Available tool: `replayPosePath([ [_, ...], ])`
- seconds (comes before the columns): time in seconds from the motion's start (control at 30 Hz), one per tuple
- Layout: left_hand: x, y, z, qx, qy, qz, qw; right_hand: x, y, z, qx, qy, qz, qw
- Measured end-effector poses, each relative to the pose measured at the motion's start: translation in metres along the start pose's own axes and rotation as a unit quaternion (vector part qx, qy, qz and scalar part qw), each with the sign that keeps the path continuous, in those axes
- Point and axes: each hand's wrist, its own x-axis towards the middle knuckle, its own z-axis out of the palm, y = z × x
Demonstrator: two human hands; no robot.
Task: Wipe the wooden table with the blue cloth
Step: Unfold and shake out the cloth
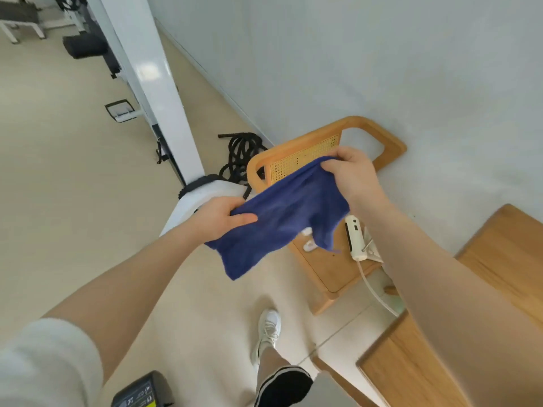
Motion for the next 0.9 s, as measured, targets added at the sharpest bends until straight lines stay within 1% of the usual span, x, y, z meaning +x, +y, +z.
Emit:
replayPosePath([
  [0.07, 0.031, -0.003, -0.009, -0.051, 0.005, -0.022, 0.998, 0.032, 0.002, -0.005, 0.005, -0.003, 0.032, 0.999],
  [0.1, 0.042, 0.0, -0.011, -0.093, 0.016, -0.035, 0.995, 0.042, 0.003, -0.007, -0.001, -0.019, 0.053, 0.998],
  [0.13, 0.054, 0.005, -0.014, -0.158, 0.025, -0.056, 0.986, 0.051, 0.004, -0.007, 0.003, -0.032, 0.077, 0.997],
  [0.17, 0.072, 0.012, -0.018, -0.236, 0.022, -0.077, 0.968, 0.065, 0.004, -0.009, 0.02, -0.037, 0.106, 0.994],
  [0.2, 0.093, 0.021, -0.023, -0.317, 0.008, -0.096, 0.944, 0.081, 0.003, -0.011, 0.049, -0.041, 0.132, 0.989],
  [0.27, 0.132, 0.04, -0.03, -0.445, -0.033, -0.125, 0.886, 0.106, 0.001, -0.013, 0.13, -0.066, 0.16, 0.976],
  [0.33, 0.165, 0.062, -0.036, -0.514, -0.06, -0.141, 0.844, 0.126, -0.005, -0.01, 0.192, -0.117, 0.14, 0.964],
  [0.37, 0.179, 0.072, -0.037, -0.528, -0.078, -0.135, 0.835, 0.134, -0.008, -0.006, 0.194, -0.136, 0.123, 0.964],
  [0.4, 0.192, 0.08, -0.037, -0.536, -0.102, -0.12, 0.829, 0.141, -0.011, 0.0, 0.178, -0.148, 0.11, 0.967],
  [0.43, 0.204, 0.086, -0.036, -0.53, -0.123, -0.1, 0.833, 0.147, -0.013, 0.005, 0.149, -0.15, 0.102, 0.972],
  [0.5, 0.225, 0.092, -0.038, -0.497, -0.166, -0.065, 0.849, 0.159, -0.018, 0.012, 0.068, -0.158, 0.084, 0.981],
  [0.53, 0.235, 0.093, -0.041, -0.476, -0.175, -0.05, 0.86, 0.165, -0.019, 0.013, 0.042, -0.169, 0.075, 0.982],
  [0.57, 0.246, 0.093, -0.045, -0.452, -0.181, -0.038, 0.873, 0.171, -0.018, 0.011, 0.045, -0.181, 0.079, 0.979],
  [0.63, 0.27, 0.09, -0.051, -0.406, -0.205, -0.028, 0.89, 0.182, -0.015, 0.005, 0.116, -0.185, 0.103, 0.97],
  [0.67, 0.283, 0.091, -0.053, -0.384, -0.222, -0.023, 0.896, 0.189, -0.012, 0.003, 0.149, -0.154, 0.116, 0.97],
  [0.7, 0.297, 0.092, -0.053, -0.361, -0.235, -0.018, 0.902, 0.197, -0.008, 0.004, 0.165, -0.093, 0.128, 0.974],
  [0.73, 0.312, 0.094, -0.053, -0.337, -0.245, -0.011, 0.909, 0.207, -0.002, 0.005, 0.165, -0.015, 0.14, 0.976],
  [0.8, 0.345, 0.097, -0.05, -0.293, -0.251, 0.007, 0.922, 0.232, 0.016, 0.012, 0.155, 0.136, 0.166, 0.964],
  [0.83, 0.361, 0.098, -0.05, -0.28, -0.249, 0.005, 0.927, 0.244, 0.025, 0.018, 0.138, 0.185, 0.18, 0.956],
  [0.87, 0.377, 0.096, -0.05, -0.267, -0.244, -0.006, 0.932, 0.256, 0.036, 0.024, 0.113, 0.207, 0.193, 0.953],
  [0.9, 0.394, 0.092, -0.052, -0.259, -0.239, -0.019, 0.936, 0.267, 0.045, 0.031, 0.087, 0.211, 0.205, 0.952],
])
